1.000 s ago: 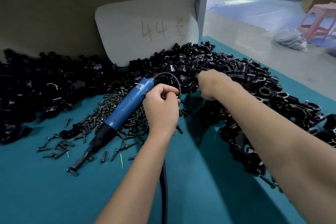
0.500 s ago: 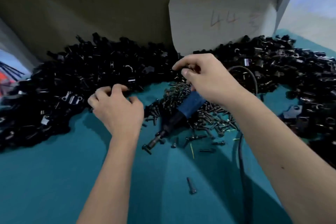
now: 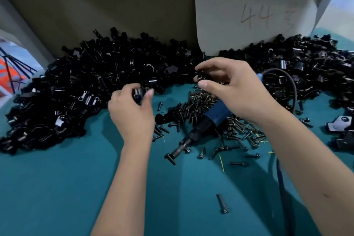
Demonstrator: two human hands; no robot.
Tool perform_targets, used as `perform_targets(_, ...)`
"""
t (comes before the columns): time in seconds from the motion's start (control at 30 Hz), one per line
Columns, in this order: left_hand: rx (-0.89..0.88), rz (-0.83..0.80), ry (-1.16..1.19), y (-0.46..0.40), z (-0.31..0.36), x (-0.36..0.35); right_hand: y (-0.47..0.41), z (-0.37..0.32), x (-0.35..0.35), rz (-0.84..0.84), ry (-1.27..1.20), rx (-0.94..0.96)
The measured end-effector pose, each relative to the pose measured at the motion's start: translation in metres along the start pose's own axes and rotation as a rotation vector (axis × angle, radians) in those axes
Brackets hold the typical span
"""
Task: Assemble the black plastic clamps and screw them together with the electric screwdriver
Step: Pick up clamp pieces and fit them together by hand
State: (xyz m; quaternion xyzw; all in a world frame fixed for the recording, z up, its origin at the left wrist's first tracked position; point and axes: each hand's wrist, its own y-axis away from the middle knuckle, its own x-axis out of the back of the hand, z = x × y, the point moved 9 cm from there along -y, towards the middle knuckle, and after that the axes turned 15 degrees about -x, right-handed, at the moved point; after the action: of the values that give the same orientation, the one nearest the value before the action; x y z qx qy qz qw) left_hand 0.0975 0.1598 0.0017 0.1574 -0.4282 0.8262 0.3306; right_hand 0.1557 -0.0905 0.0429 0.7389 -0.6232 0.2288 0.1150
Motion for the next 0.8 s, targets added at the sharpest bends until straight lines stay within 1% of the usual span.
perform_targets(0.03, -0.008, 0.028, 0.135, 0.001, 0.009, -0.002, 0.0, 0.003, 0.004, -0.006, -0.053, 0.002)
perform_targets(0.07, 0.02, 0.026, 0.336, 0.004, 0.018, -0.009, 0.0, 0.007, 0.009, -0.011, -0.093, 0.001)
perform_targets(0.1, 0.095, 0.004, 0.583, 0.009, 0.027, -0.021, 0.0, 0.011, 0.012, -0.019, -0.134, -0.006)
perform_targets(0.17, 0.307, -0.083, 1.089, 0.023, 0.051, -0.051, 0.001, 0.02, 0.019, -0.055, -0.261, -0.043)
perform_targets(0.2, 0.378, -0.136, 1.261, 0.03, 0.065, -0.063, 0.002, 0.024, 0.024, -0.069, -0.313, -0.058)
perform_targets(0.23, 0.42, -0.199, 1.352, 0.035, 0.075, -0.073, 0.003, 0.026, 0.027, -0.074, -0.34, -0.068)
perform_targets(0.3, 0.47, -0.319, 1.447, 0.046, 0.091, -0.086, 0.004, 0.028, 0.034, -0.083, -0.379, -0.074)
perform_targets(0.37, 0.525, -0.395, 1.523, 0.053, 0.099, -0.093, 0.004, 0.029, 0.038, -0.107, -0.456, -0.07)
perform_targets(0.5, 0.665, -0.487, 1.698, 0.058, 0.103, -0.099, 0.004, 0.03, 0.035, -0.175, -0.554, -0.069)
perform_targets(0.6, 0.655, -0.547, 1.723, 0.059, 0.104, -0.1, 0.006, 0.025, 0.03, -0.27, -0.613, -0.057)
perform_targets(0.7, 0.612, -0.525, 1.689, 0.056, 0.102, -0.101, 0.008, 0.023, 0.028, -0.319, -0.607, -0.026)
perform_targets(0.8, 0.595, -0.488, 1.693, 0.053, 0.099, -0.101, 0.006, 0.026, 0.029, -0.285, -0.571, -0.018)
